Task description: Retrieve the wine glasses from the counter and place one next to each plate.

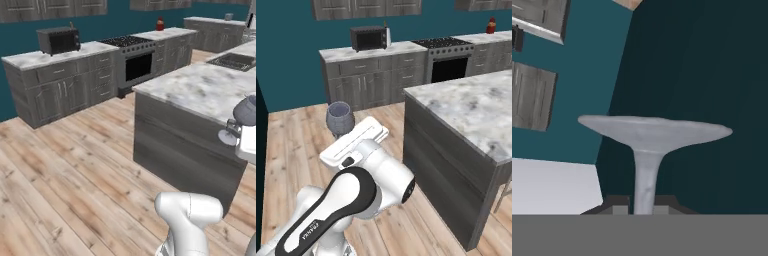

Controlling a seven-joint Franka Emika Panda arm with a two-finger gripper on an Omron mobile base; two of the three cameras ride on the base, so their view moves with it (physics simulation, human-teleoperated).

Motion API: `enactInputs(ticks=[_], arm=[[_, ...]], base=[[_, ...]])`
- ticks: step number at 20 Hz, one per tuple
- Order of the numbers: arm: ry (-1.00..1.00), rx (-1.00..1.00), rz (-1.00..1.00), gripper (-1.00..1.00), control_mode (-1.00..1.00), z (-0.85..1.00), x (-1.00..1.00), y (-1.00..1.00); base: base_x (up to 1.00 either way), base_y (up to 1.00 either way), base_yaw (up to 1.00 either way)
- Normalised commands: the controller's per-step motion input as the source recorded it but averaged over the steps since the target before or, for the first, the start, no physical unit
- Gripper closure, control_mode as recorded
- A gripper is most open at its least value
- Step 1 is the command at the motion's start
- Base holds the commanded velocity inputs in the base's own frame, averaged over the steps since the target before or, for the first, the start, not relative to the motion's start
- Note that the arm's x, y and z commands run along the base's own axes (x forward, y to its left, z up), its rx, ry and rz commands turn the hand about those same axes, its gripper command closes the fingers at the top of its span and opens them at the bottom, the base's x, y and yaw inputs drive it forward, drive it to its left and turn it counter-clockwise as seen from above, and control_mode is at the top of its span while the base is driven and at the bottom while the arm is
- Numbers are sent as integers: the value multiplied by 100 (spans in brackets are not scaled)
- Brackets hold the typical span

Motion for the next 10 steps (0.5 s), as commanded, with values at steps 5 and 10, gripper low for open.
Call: enactInputs(ticks=[5,10], arm=[[0,0,0,100,100,0,0,0],[0,0,0,100,100,0,0,0]], base=[[-41,-100,-14],[23,-100,-8]])
